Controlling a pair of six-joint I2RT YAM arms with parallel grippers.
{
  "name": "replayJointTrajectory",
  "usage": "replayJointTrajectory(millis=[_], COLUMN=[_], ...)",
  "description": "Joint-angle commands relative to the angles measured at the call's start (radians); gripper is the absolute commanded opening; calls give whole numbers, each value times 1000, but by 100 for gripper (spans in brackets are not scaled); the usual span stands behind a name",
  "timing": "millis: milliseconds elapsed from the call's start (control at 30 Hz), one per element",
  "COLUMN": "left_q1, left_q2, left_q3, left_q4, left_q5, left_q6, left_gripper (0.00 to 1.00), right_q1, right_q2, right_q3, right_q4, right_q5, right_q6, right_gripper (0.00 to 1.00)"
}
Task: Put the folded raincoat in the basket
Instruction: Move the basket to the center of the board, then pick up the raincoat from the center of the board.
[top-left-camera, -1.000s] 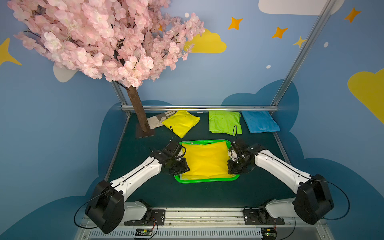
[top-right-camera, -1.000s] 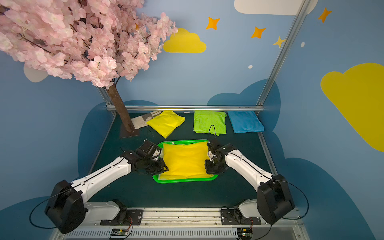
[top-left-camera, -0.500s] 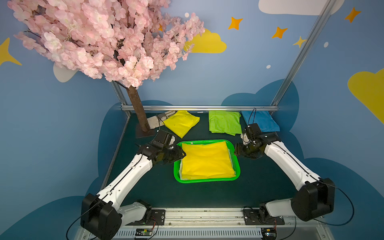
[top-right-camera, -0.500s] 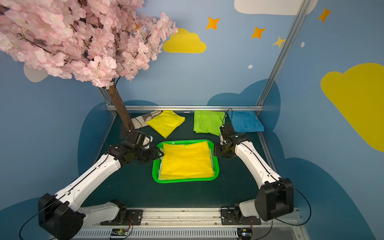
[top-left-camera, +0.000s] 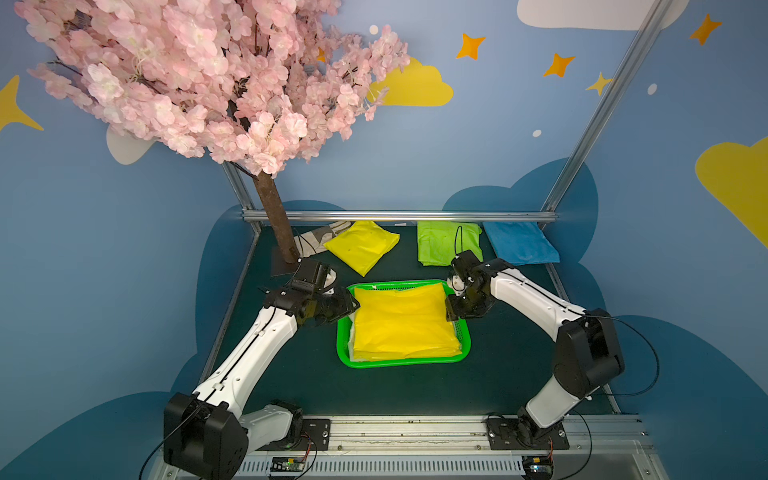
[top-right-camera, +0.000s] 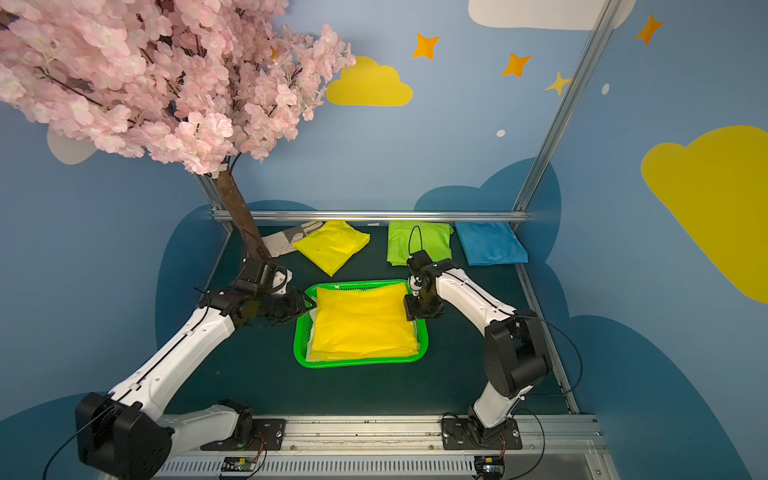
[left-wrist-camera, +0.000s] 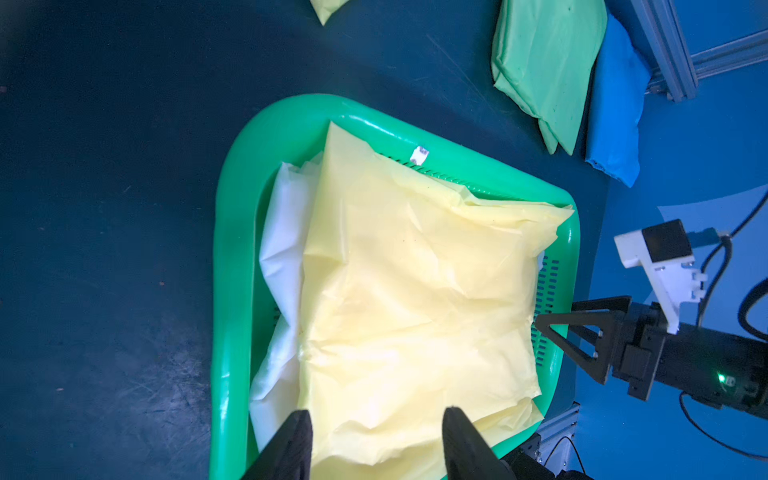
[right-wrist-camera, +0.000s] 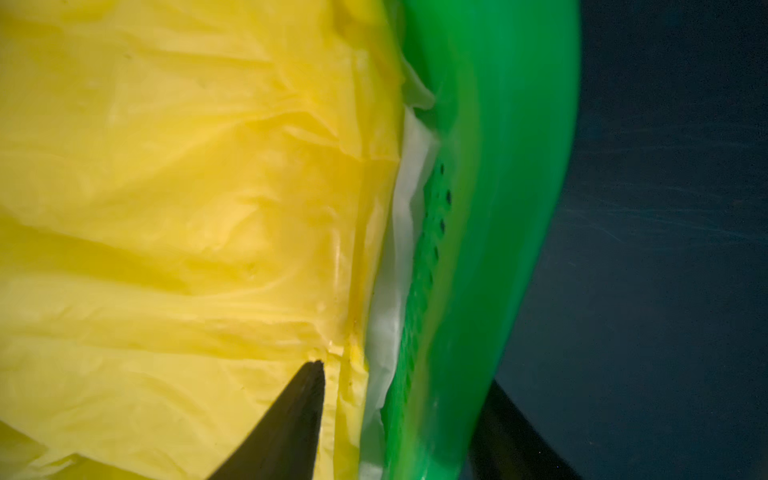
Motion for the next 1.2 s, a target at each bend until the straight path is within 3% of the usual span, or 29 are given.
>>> replayJointTrajectory(millis=[0,267,500,667,1167], left_q1=[80,270,280,265,236], left_q2=[49,278,598,805,1096], left_q3=[29,88,227,352,503], left_q4=[5,252,513,571,794], left_q5=[-5,129,141,152,200], left_q6=[18,-11,-67,-73,-171], left_gripper=[58,59,58,57,44], right_q1=[-17,-114,-160,-181,-205], right_q2=[-37,-86,-63,-45,49], right_q3=[35,86,147,192,258], right_q4=[-26,-20,1,-6,-49], right_q5=[13,-75,-186,-213,-233], right_q6=[-11,22,41,44,44], right_gripper=[64,68,67,67,63])
